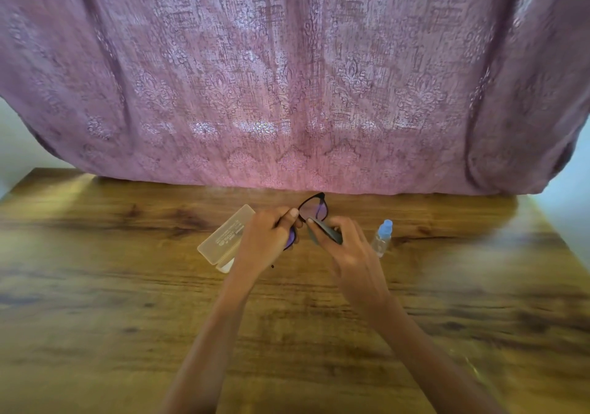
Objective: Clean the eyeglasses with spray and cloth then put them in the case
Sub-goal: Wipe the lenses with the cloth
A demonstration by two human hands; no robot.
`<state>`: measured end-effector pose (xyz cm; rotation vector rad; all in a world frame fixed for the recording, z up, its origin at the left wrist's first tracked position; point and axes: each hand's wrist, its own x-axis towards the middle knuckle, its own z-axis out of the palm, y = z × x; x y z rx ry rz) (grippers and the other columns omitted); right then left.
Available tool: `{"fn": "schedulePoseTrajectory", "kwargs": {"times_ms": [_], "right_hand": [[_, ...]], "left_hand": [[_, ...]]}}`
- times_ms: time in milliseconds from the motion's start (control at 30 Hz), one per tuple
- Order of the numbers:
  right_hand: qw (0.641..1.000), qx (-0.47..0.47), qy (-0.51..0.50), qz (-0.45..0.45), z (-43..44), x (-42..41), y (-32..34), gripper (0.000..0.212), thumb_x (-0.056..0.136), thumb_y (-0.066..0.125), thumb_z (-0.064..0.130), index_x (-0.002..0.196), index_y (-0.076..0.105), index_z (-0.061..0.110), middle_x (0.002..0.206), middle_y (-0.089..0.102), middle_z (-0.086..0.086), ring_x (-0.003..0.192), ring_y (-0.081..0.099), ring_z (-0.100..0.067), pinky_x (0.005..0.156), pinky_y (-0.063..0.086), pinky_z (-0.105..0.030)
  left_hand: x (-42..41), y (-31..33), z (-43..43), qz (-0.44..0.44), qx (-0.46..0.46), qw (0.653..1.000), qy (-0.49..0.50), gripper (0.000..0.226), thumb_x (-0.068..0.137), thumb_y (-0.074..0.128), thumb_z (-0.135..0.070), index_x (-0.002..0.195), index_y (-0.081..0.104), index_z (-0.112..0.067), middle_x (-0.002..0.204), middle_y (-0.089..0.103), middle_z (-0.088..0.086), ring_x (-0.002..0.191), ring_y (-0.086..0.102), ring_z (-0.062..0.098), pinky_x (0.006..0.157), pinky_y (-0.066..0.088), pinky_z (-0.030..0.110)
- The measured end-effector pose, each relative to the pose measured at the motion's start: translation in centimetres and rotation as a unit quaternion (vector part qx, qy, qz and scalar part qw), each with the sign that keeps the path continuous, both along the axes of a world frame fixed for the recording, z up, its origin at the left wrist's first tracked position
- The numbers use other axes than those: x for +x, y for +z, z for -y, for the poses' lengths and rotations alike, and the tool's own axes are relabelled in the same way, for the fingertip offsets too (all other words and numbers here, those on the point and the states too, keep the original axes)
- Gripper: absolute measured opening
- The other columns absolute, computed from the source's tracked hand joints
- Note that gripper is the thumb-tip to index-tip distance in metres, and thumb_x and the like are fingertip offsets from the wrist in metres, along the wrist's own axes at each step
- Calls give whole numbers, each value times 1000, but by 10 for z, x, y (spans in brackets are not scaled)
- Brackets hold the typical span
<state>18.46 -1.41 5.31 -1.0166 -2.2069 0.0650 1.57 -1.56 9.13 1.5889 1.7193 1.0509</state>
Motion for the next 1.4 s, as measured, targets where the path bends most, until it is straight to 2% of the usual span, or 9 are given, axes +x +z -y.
{"fn": "schedulePoseTrajectory", "kwargs": {"times_ms": [133,267,500,633,800,967,1067,1200,1400], "right_hand": [[1000,-1,-2,6,-1,-1,2,43,92,36,3,125,64,4,102,61,-17,88,60,-27,59,58,-34],[1000,-14,2,17,-5,-6,8,45,92,35,3,127,62,6,107,60,-16,94,59,-27,60,58,-34],[1000,-4,8,14,-3,-2,1,42,94,37,5,127,63,6,104,60,-14,88,57,-24,56,57,-29],[1000,-12,1,26,-4,-8,2,43,93,37,3,128,62,7,106,59,-13,90,57,-24,57,57,-31],[999,-12,-20,25,-9,-9,7,48,89,36,2,129,61,9,105,58,-13,91,57,-24,53,56,-29],[998,-18,-57,-13,-20,-1,6,54,77,67,-16,126,64,7,100,60,-16,84,59,-26,53,55,-30],[999,-8,-37,-3,-18,-5,6,48,83,52,-7,127,62,7,104,58,-16,88,59,-28,51,56,-34],[1000,-8,-11,27,-12,-10,1,47,90,38,2,131,59,9,109,58,-13,94,58,-25,51,57,-32],[998,1,-55,-20,-23,-2,3,53,79,63,-15,127,63,7,99,59,-15,84,59,-25,54,55,-30]], "left_hand": [[4,-1,2,-19,-3,1000,0,38,99,48,-23,62,59,-28,49,59,-11,57,56,7,66,47,30],[7,-1,2,-18,-4,1000,-3,44,99,48,-23,57,53,-35,59,63,-3,65,60,19,71,48,40],[-5,-4,0,17,-21,1000,-1,36,100,47,-25,69,63,-19,50,59,-9,57,58,13,64,45,29],[-1,-3,2,-24,-10,1000,-13,44,99,48,-23,56,53,-32,51,59,-10,56,55,8,65,44,28],[1,-2,3,-43,-7,999,-18,33,99,48,-22,69,61,-25,59,60,-9,64,57,14,72,45,30],[-1,-4,4,-46,-5,999,2,36,98,49,-26,63,57,-30,54,56,-13,57,52,7,65,41,27],[0,-4,2,-42,-6,999,0,34,99,48,-26,67,60,-26,55,58,-10,57,53,8,65,43,28],[1,-4,3,-60,7,998,-6,32,99,48,-22,70,61,-23,56,61,-9,57,53,2,61,39,19],[0,-4,3,-64,17,998,0,36,99,48,-23,65,56,-29,55,56,-14,58,51,3,65,38,23]]}}
